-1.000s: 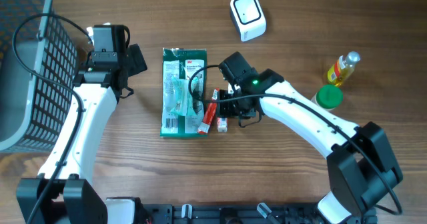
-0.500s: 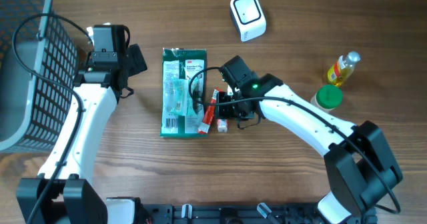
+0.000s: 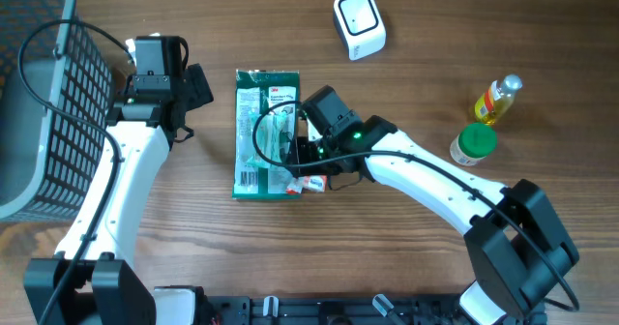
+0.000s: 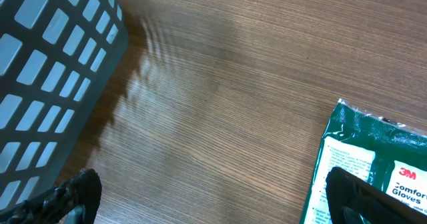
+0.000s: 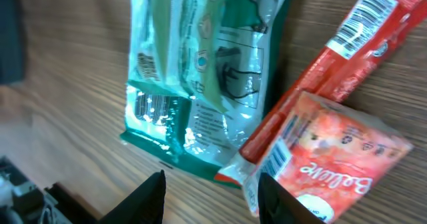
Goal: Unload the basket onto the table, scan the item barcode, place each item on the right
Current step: 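Grasp the orange snack pack and lift it toward the right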
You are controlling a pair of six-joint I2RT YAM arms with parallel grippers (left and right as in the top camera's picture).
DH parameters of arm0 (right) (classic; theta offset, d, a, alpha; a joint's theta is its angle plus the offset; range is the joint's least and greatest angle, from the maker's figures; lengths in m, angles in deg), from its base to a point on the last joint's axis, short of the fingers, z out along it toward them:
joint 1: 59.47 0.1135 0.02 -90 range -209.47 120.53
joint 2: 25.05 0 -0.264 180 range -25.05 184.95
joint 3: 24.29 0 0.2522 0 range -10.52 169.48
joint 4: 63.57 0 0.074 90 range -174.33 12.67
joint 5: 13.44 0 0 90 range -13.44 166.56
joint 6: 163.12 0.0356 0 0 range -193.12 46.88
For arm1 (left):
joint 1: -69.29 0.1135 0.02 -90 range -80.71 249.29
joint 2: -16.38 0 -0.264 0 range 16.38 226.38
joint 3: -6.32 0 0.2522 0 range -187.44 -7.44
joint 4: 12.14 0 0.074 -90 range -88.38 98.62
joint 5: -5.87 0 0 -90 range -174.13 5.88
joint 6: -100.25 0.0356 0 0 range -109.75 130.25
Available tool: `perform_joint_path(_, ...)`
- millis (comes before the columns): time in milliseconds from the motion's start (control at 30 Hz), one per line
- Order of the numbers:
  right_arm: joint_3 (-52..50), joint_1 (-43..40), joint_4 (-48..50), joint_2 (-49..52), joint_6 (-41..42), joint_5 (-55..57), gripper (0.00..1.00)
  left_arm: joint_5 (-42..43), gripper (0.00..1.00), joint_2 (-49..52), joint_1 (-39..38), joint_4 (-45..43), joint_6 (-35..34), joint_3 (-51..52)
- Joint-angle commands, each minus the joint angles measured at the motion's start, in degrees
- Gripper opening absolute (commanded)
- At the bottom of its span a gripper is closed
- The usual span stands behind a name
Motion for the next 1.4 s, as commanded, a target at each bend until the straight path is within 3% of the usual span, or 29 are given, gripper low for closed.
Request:
perform_joint_path(0, -0.31, -2.27, 0.26, -1.16, -1.49, -4.33, 0.45, -0.52, 1.00, -0.04, 0.28, -0.17, 0.50, -0.61)
perform_joint_path(333, -1.49, -10.21, -5.27, -3.21, -0.76, -4.24, 0.45, -0.52, 1.00, -0.04, 0.28, -0.17, 0.50, -0.61)
perform_joint_path(367, -2.10, -9.99, -4.81, -3.21, -0.52, -4.26, 0.53, -0.52, 1.00, -0.04, 0.28, -0.17, 0.50, -0.61)
perform_joint_path(400, -2.86, -9.70, -4.20, -3.21, 0.68, -4.11, 0.70, -0.52, 1.00, -0.04, 0.28, -0.17, 0.50, -0.61)
perform_joint_path(467, -4.46, -9.16, -3.26, -3.21, 3.08, -3.37, 0.76, -0.52, 1.00, -0.04, 0.28, -0.17, 0.50, -0.61)
perform_joint_path(533, -6.40, -8.81, -2.60, -3.21, 5.53, -2.23, 0.68, -0.52, 1.00, -0.04, 0.28, -0.17, 0.50, -0.61)
perform_joint_path(667, -11.39, -8.63, 1.73, -3.21, 10.60, -2.12, 0.38, -0.52, 1.00, -0.04, 0.28, -0.17, 0.50, -0.61)
perform_joint_path(833, -16.02, -8.63, 8.04, -3.21, 13.42, -3.17, 0.17, -0.52, 1.00, -0.04, 0.28, -0.17, 0.50, -0.61)
perform_joint_path(1233, -16.76, -8.63, 10.19, -3.21, 12.04, -4.76, 0.21, -0.52, 1.00, -0.04, 0.28, -0.17, 0.50, -0.61)
perform_joint_path(1367, -16.76, -8.63, 11.69, -3.21, 12.04, -4.76, 0.27, -0.52, 1.00, -0.04, 0.28, -0.17, 0.50, -0.61)
